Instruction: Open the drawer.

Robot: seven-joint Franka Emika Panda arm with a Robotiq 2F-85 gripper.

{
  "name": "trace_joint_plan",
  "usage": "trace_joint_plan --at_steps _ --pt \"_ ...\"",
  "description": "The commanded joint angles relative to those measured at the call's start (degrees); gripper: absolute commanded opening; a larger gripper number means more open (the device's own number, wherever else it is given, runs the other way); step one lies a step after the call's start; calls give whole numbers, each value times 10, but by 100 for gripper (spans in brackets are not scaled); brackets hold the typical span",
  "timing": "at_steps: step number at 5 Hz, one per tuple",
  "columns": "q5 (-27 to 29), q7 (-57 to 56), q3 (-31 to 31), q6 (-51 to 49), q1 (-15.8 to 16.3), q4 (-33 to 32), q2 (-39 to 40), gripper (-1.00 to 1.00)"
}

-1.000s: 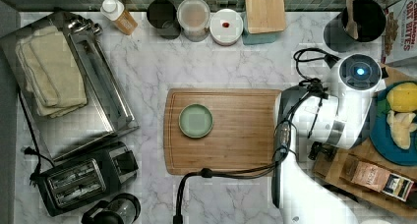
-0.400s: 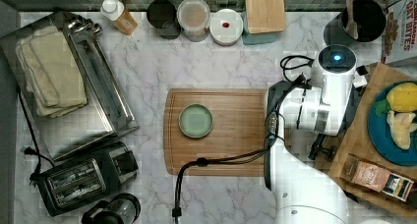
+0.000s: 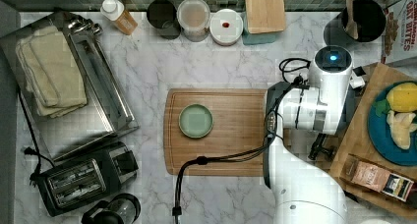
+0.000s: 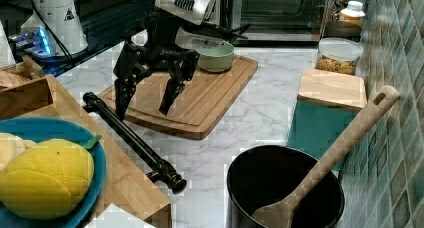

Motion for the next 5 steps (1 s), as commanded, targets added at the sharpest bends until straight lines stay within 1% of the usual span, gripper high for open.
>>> trace_joint_plan --at_steps 1,2,3,4,5 --pt "27 4 -10 105 -27 39 3 100" --pt "41 5 -6 102 -36 51 25 100" --pt "41 11 -10 112 -43 50 35 100" --pt "57 10 -6 126 -56 51 56 100" --pt "68 4 -6 115 -68 61 72 100"
